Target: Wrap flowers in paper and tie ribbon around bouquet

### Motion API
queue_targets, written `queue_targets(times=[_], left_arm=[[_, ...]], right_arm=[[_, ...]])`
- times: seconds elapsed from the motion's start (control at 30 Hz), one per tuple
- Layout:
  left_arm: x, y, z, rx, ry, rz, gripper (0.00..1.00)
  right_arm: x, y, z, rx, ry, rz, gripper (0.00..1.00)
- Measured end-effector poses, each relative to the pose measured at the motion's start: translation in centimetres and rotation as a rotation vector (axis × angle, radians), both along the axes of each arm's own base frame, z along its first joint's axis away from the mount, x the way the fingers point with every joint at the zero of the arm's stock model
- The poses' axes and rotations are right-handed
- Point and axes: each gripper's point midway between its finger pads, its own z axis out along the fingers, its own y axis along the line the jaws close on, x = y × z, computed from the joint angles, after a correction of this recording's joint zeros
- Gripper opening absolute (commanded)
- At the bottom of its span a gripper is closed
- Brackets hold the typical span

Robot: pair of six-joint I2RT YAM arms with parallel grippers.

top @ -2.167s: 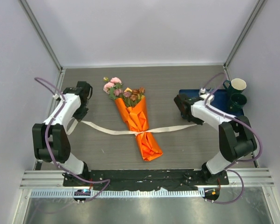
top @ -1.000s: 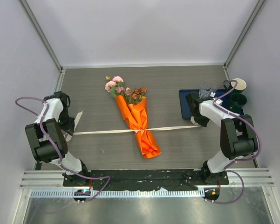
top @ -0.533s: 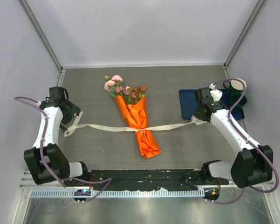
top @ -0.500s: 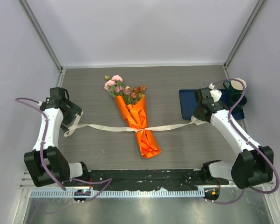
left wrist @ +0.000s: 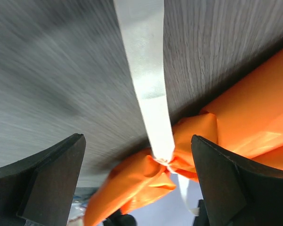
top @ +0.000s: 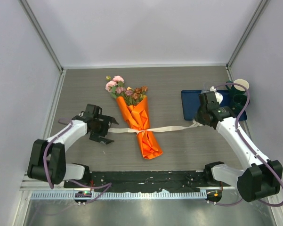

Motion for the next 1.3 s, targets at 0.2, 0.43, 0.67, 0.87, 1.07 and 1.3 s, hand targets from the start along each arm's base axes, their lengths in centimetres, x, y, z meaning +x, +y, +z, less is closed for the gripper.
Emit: queue_targets(times=[0.2, 0.43, 0.67, 0.87, 1.07, 1.3], left_arm=[[1.1, -5.1, -2.7, -0.138, 0.162, 0.06, 0.93], [1.8, -6.8, -3.1, -0.226, 0.219, 0.144, 0.5], [1.5, -2.4, -3.2, -0.064, 0.068, 0.274, 0.2], [1.7, -0.1, -3.5, -0.05, 0.016, 0.321, 0.02], [2.5, 2.3, -3.3, -0.019, -0.037, 0.321, 0.0], [3.6, 3.3, 0.5, 0.073, -0.236, 0.108, 0.0]], right_arm=[[-0.4, 0.3, 0.7, 0.019, -0.004, 0.011, 0.0], [-0.6, 0.3, 1.5, 0.026, -0.02, 0.014, 0.0], [0.2, 0.2, 4.2, 0.022, -0.081, 0.01, 0.0], [-0.3, 0.0, 5.2, 0.029, -0.111, -0.001, 0.0], [-0.8, -0.4, 5.5, 0.021, -0.117, -0.015, 0.0], [-0.7, -0.3, 5.5, 0.006, -0.121, 0.014, 0.0]])
